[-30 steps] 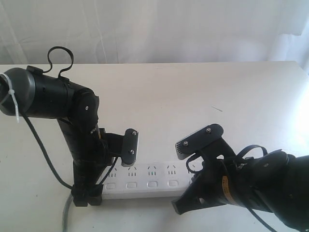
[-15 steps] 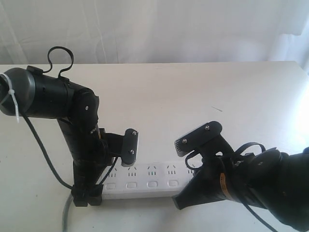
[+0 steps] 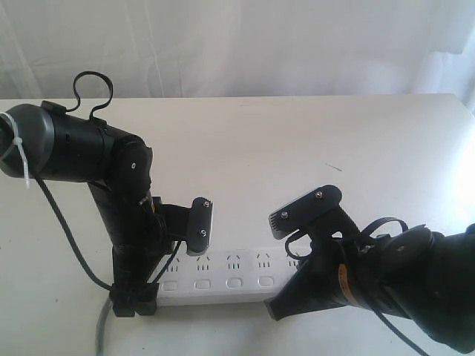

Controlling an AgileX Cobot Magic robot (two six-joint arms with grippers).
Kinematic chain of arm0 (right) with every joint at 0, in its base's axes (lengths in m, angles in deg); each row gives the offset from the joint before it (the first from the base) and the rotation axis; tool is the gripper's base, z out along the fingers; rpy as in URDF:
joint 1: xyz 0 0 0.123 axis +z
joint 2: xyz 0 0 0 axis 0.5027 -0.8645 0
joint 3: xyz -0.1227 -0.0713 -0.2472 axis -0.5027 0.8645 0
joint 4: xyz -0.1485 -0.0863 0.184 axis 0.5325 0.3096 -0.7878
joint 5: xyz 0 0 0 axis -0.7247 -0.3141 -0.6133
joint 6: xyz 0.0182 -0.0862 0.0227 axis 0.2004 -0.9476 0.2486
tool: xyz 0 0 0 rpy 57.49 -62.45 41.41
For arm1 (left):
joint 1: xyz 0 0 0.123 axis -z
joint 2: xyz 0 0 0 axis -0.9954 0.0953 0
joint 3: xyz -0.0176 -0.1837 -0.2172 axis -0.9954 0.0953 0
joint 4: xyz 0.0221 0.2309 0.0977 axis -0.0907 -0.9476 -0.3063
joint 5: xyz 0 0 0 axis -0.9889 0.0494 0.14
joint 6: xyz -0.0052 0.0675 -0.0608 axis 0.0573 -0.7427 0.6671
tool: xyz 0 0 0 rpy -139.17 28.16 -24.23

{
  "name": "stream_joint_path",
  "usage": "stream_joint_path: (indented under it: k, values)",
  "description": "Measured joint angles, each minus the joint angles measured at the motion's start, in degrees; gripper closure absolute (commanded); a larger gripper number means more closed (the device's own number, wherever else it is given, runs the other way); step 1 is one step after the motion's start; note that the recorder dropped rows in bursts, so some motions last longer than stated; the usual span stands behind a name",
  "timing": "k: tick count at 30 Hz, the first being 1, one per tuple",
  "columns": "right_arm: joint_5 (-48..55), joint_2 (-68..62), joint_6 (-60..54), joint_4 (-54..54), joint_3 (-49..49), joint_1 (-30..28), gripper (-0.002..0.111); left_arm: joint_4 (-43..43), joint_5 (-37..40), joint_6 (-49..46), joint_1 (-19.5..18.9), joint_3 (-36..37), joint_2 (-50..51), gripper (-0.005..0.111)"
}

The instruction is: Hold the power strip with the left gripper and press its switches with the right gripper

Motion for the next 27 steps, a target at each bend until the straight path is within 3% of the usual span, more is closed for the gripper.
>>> stream_joint_path:
  k: [27]
  values:
    - [0.94,-4.28,1.55,1.87,-1.95,0.00,0.108,0.00,0.00,0.00,0.00,0.00,0.00,0.107]
